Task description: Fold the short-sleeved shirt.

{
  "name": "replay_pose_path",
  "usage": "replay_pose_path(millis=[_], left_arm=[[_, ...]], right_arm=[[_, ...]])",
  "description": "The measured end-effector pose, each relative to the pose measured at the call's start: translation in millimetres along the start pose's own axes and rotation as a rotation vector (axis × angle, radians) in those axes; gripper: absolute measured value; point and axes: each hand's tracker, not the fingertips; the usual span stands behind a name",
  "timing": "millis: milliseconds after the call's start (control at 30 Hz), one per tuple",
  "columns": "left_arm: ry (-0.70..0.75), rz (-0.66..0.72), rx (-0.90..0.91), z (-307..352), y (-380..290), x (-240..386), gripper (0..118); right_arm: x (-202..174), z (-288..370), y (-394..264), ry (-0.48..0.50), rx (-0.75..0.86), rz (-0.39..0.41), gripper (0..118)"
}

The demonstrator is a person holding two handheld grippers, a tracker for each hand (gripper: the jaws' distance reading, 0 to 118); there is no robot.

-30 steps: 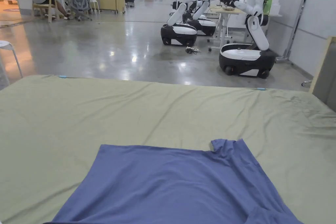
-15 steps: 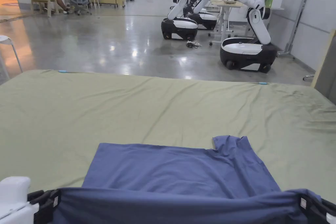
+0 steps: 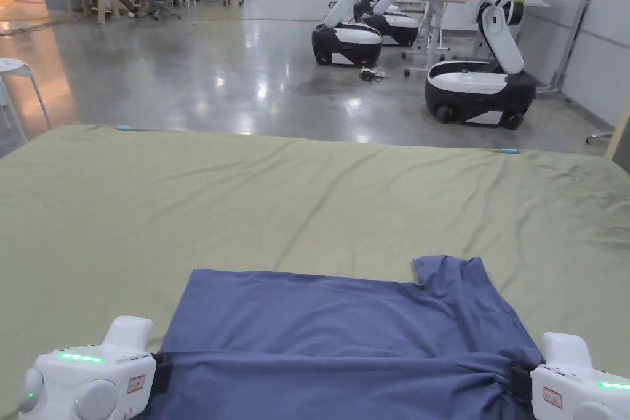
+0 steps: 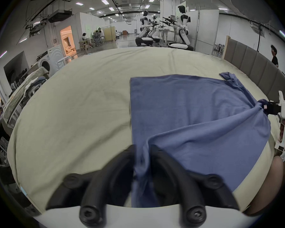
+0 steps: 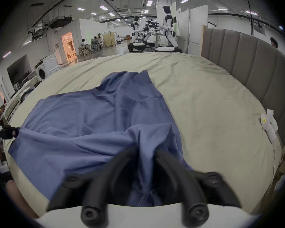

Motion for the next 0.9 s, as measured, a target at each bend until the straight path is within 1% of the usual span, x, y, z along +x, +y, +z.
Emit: replay_pose_path(millis=[33,67,100,133,167,200,233,267,333,367,400,433,467,500,533,567,600,633,667,700,733,767,833,867,900], left_arm=[[0.017,0.018,-0.003,-4,-7,-5,35],[0.012,0.037,-0.002,-3,-10,-9,62],[0.007,0.066,0.023,4,-13,-13,98],[-0.015,0.091,0.103,17,-15,-16,115],[-0.060,0.094,0.171,42,-14,-12,117],[-0.098,0.129,0.213,65,-13,-12,117],[-0.118,0.160,0.249,89,-13,-14,116],[-0.133,0.181,0.305,115,-18,-15,116],[-0.083,0.178,0.399,152,-31,-23,117],[-0.056,0.158,0.422,175,-39,-22,116],[-0.081,0.130,0.429,191,-49,-22,114],[-0.094,0.089,0.446,204,-58,-18,104],[-0.073,0.089,0.476,218,-69,-15,77],[-0.034,0.082,0.512,229,-80,-11,9],[0.073,0.073,0.542,234,-91,-3,0],[0.202,0.034,0.537,232,-100,1,0],[0.154,0.024,0.525,228,-106,1,0],[0.058,0.049,0.502,223,-110,-3,0],[-0.004,0.110,0.448,214,-113,-6,0],[-0.024,0.146,0.412,208,-115,-6,0],[-0.020,0.144,0.392,198,-117,-5,0],[-0.003,0.118,0.375,188,-116,-4,0],[0.001,0.102,0.278,162,-113,-5,2],[-0.011,0.133,0.220,147,-109,-8,17],[-0.020,0.161,0.155,132,-105,-11,60]], right_arm=[[1,1,-2,-0.011,0.011,-0.016,47],[3,3,-1,-0.013,0.009,-0.031,89],[-1,24,2,-0.007,0.017,-0.060,118],[1,50,-1,-0.002,0.120,-0.102,113],[5,67,-1,0.001,0.159,-0.117,111],[9,87,-2,-0.010,0.196,-0.126,112],[23,96,-5,-0.018,0.259,-0.121,112],[28,121,-10,-0.015,0.329,-0.117,113],[32,169,-24,-0.016,0.432,-0.090,118],[24,200,-26,-0.024,0.464,-0.072,118],[25,221,-34,0.005,0.495,-0.062,117],[24,241,-43,0.047,0.512,-0.050,113],[21,258,-53,0.029,0.525,-0.051,103],[19,262,-66,-0.032,0.557,-0.040,61],[12,273,-78,-0.081,0.604,-0.005,15],[4,278,-89,-0.179,0.620,0.044,1],[1,281,-95,-0.182,0.598,0.053,1],[2,281,-102,-0.147,0.596,0.020,1],[5,281,-104,-0.075,0.569,-0.040,1],[5,280,-105,-0.068,0.543,-0.077,1],[4,279,-105,-0.072,0.525,-0.080,1],[-1,283,-110,-0.077,0.546,-0.052,1],[-5,285,-111,-0.072,0.547,-0.042,1],[-5,286,-108,-0.065,0.544,-0.040,1],[-3,286,-112,-0.055,0.548,-0.042,1]])
